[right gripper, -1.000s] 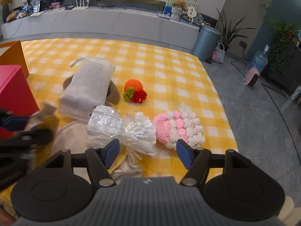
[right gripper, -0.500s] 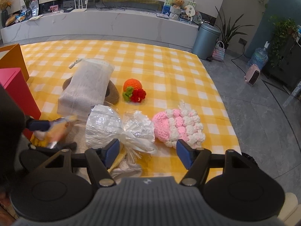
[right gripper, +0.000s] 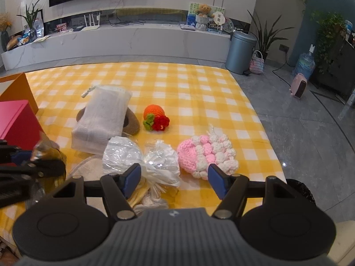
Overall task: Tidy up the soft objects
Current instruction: 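Lift the wipes pack with the left tool while the right tool reaches toward the plastic bundle, then grasp the plastic-wrapped white bundle with the right tool while the left tool holds the wipes pack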
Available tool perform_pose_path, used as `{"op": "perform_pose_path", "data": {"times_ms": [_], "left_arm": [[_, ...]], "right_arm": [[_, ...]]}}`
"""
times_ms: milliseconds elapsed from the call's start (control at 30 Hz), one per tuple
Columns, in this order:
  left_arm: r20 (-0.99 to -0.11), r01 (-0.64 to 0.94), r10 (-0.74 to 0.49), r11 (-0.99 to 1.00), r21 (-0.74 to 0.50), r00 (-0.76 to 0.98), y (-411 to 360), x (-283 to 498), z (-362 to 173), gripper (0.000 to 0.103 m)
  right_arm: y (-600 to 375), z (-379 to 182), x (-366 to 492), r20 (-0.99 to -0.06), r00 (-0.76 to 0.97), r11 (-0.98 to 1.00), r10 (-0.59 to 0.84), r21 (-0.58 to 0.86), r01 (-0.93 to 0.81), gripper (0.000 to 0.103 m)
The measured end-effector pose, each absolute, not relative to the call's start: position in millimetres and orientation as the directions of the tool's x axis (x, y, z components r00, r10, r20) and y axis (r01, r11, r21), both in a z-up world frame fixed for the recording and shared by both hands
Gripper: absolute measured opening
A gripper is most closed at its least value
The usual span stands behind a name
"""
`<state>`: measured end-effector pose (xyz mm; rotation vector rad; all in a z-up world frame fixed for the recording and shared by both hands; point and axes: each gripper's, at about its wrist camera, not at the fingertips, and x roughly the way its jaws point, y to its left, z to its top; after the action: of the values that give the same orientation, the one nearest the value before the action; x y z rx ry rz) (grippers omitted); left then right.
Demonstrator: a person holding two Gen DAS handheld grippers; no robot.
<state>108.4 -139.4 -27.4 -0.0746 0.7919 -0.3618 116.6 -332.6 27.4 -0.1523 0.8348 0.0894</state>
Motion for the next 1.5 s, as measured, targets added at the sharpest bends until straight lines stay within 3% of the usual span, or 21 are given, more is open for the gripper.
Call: {"op": "perform_pose_path", "data": {"times_ms": [167,300,400,467,567,667,800,1000,1067,1167,1333,1500], "left_arm": [[-0.651,0.299,-0.395,0.918,-0.260,0.649,-132,103,-23,0.024],[-0.689,0.292,-0.394,0.919,-0.267,0.609,-135,104,-40,0.024],[-0.682,0.280,-0.366,0.930,-0.239,0.634,-138,103,-48,0.026],[-0.694,0.281,-0.351,0.935,-0.219,0.629,-142,104,-50,0.037],[-0.742,0.324,-0.301,0.939,-0.120,0.599,-160,104,-59,0.072],[-0.756,0.305,-0.243,0.950,-0.059,0.608,-175,106,-70,0.084],[-0.798,0.263,-0.193,0.964,-0.045,0.571,-180,119,-78,0.086],[-0.842,0.221,-0.165,0.974,-0.056,0.514,-176,120,-68,0.087],[-0.842,0.205,-0.194,0.973,-0.102,0.504,-170,115,-59,0.087],[-0.807,0.196,-0.272,0.961,-0.197,0.525,-156,105,-42,0.089],[-0.799,0.147,-0.311,0.950,-0.275,0.515,-140,93,-25,0.093],[-0.825,0.122,-0.343,0.938,-0.324,0.448,-137,90,-19,0.094]], "right_arm": [[-322,31,113,-0.751,0.660,0.970,0.013,-0.150,-0.190,0.067],[-309,39,112,-0.762,0.648,0.944,0.023,-0.196,-0.264,0.068],[-293,37,115,-0.780,0.625,0.888,0.036,-0.261,-0.377,0.074],[-282,30,117,-0.785,0.619,0.811,0.018,-0.351,-0.468,0.074],[-272,19,120,-0.777,0.629,0.657,0.006,-0.471,-0.588,0.074],[-268,8,123,-0.773,0.632,0.517,0.048,-0.522,-0.678,0.074],[-261,-14,128,-0.778,0.624,0.361,0.068,-0.564,-0.743,0.074],[-260,-31,147,-0.816,0.573,0.368,0.078,-0.511,-0.777,0.074],[-265,-30,151,-0.829,0.548,0.408,0.112,-0.465,-0.786,0.057],[-271,-25,145,-0.819,0.555,0.445,0.143,-0.448,-0.775,0.052],[-279,-11,136,-0.811,0.564,0.554,0.156,-0.401,-0.730,0.050],[-302,19,142,-0.823,0.545,0.795,0.160,-0.220,-0.566,0.050]]}}
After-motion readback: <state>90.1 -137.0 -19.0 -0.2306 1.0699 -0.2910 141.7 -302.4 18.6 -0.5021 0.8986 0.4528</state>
